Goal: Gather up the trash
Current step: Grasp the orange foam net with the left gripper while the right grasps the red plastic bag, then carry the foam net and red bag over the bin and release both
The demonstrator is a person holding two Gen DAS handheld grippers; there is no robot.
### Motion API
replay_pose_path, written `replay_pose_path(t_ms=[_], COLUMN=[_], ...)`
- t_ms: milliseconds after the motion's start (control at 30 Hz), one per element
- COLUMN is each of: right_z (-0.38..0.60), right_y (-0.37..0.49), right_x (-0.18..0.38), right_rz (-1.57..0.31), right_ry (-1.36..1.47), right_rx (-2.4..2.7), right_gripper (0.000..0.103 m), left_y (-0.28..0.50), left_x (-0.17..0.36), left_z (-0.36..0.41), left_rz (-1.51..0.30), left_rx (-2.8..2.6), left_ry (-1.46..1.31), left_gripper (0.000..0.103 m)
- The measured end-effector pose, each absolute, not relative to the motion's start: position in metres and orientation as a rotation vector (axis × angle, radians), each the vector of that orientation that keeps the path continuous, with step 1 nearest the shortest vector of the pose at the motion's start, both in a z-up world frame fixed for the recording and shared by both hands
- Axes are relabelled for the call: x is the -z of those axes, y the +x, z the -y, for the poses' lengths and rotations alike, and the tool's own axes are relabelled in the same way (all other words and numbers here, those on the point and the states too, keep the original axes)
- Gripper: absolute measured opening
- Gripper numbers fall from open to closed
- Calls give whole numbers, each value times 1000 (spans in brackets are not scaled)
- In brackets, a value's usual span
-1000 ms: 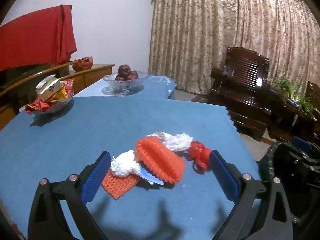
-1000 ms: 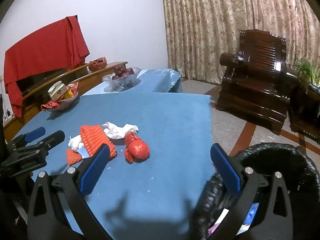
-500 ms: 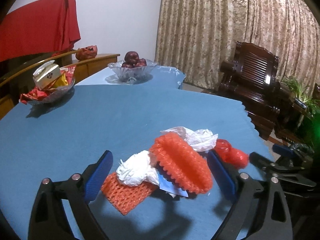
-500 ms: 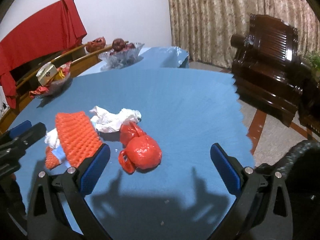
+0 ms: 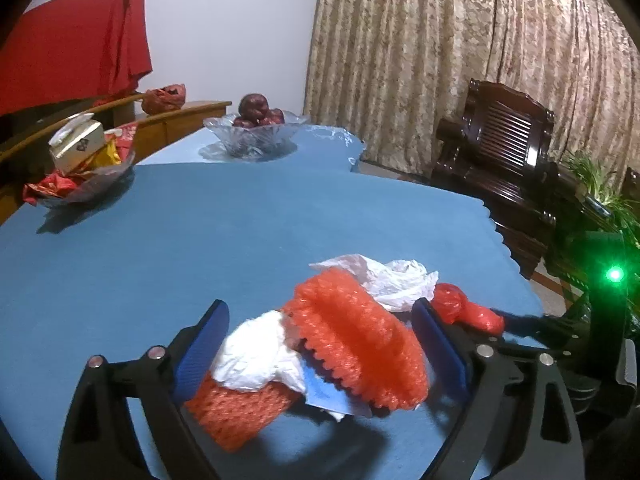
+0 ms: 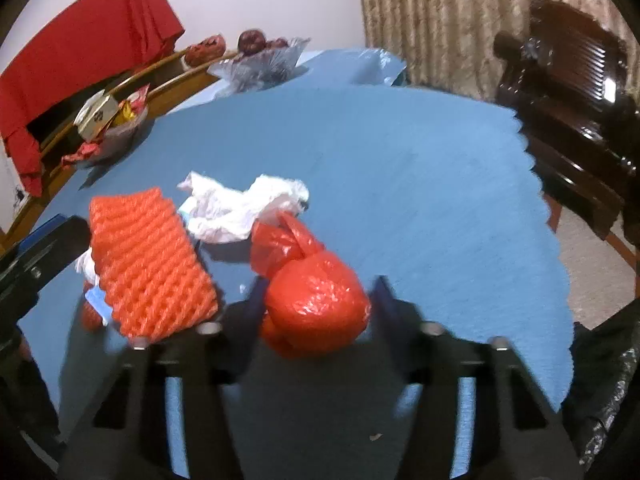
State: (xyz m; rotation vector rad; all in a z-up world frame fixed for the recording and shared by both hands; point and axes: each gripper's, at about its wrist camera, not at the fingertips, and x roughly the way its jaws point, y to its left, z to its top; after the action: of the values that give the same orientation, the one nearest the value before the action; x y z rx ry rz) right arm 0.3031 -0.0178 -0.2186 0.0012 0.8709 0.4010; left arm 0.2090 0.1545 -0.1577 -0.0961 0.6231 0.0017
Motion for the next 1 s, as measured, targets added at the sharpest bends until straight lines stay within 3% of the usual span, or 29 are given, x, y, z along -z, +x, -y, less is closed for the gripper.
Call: replay_pose_path(t_ms=[300,467,567,1000], right_z=[33,38,39,50], right_y=[296,291,287,259], right_x=[205,201,200,165], right_rz=[-820,-806,-803,-717], right_ry=[15,27,30,55], right_rx=[-385,-383,-385,-390], right_gripper=[39,39,39,39], left_y=[227,234,232,195], left_x=[171,182,182,138], left_z=[-140,-131,-127,-108], left_rz=[-670,-699,-693,-573], left_rx=[23,8,1,22], left_ry=[-87,-75,-65,-33], left_gripper=[65,38,27,24])
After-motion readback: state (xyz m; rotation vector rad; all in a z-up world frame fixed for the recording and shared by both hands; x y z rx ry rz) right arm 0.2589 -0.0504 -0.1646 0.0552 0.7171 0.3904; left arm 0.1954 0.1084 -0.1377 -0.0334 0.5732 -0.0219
